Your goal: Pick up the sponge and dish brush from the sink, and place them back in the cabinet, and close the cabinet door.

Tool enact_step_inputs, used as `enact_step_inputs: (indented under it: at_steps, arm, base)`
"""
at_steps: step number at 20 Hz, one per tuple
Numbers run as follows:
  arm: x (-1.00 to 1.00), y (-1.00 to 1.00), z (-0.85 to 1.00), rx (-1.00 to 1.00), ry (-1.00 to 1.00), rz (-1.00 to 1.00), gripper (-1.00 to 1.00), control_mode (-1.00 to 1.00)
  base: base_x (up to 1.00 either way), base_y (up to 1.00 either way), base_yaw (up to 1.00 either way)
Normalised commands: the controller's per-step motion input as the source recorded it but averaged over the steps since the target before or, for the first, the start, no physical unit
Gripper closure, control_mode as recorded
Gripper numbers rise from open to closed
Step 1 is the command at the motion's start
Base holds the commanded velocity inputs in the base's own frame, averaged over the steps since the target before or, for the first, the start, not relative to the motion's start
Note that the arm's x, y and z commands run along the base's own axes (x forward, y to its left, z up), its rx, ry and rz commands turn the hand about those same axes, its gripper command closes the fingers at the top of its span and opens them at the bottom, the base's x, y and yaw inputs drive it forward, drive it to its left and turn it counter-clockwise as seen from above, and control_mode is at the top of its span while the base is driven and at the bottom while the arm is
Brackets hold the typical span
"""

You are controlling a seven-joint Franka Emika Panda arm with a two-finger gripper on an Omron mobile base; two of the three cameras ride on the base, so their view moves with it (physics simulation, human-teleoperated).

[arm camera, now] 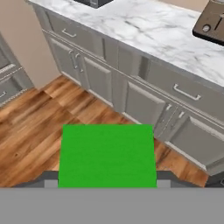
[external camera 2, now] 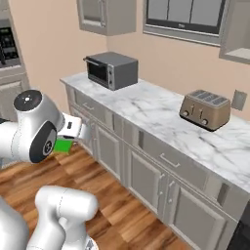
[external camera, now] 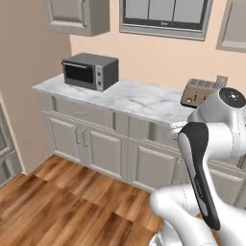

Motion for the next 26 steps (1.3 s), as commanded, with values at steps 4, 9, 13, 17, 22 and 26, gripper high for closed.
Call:
enact_step_inputs:
  at_steps: [4,9,13,17,22,26]
  arm:
    - [0.0,0.0,0.0,0.0,0.0,0.0,1.0,1.0]
    - [0.0,0.0,0.0,0.0,0.0,0.0,1.0,1.0]
    - [0.0,0.0,0.0,0.0,0.0,0.0,1.0,1.0]
    - [0.0,0.0,0.0,0.0,0.0,0.0,1.0,1.0]
    - [0.0,0.0,0.0,0.0,0.0,0.0,1.0,1.0]
    - [0.0,0.0,0.0,0.0,0.0,0.0,1.0,1.0]
  base:
    - [0.14,0.0,-0.54]
    - [0.26,0.0,-0.45]
    - [0.31,0.0,-0.41]
    - [0.35,0.0,-0.37]
    - [0.39,0.11,-0.16]
    - [0.47,0.16,-0.05]
